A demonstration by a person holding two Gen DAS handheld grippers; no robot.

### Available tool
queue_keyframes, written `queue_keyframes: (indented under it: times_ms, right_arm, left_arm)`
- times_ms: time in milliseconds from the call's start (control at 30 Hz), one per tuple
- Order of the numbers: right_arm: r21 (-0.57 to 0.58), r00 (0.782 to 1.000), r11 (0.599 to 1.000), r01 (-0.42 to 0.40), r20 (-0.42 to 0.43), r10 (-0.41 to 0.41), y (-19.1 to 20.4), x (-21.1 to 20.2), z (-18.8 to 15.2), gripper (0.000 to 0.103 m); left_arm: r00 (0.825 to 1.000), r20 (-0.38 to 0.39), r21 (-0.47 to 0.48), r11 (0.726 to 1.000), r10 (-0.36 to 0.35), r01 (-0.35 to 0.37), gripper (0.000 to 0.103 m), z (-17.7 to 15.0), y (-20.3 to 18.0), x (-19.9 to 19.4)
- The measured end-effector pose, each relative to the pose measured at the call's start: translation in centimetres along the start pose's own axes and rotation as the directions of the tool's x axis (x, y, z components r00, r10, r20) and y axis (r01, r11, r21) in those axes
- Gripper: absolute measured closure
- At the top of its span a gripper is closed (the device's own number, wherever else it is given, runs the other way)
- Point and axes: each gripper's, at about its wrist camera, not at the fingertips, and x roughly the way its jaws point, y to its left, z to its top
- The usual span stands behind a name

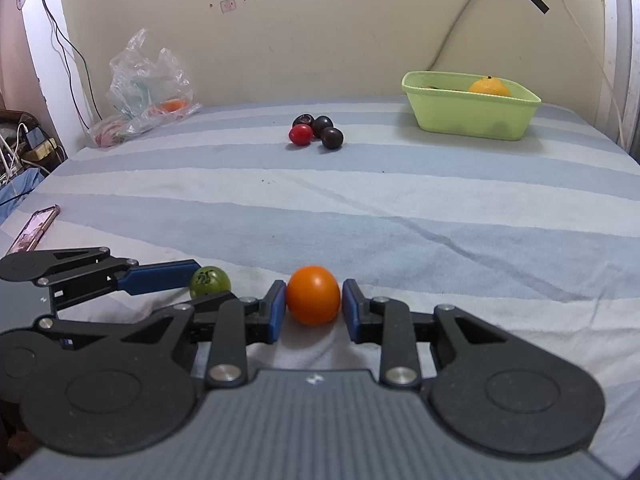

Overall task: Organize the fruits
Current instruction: 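Grasp the green tomato with the left tool while the right tool grasps an orange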

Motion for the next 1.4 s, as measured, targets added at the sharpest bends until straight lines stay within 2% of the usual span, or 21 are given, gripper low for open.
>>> queue_keyframes:
  times_ms: [1233,1400]
  right_arm:
    - [0.011,0.998,1.000,-0.018,-0.063,0.019,-0.4,0.7,1.2,0.070]
    - [0.003,0.998,1.000,-0.015,-0.063,0.015,-0.3,0.8,1.3,0.070]
  left_arm:
    - [1.000,-0.005,0.027,1.000,0.011,-0.011,0.065,0.7,-0.5,1.2]
    - [1.000,0.004,0.031,0.999,0.018,-0.018,0.077,0.8,-0.6,1.4]
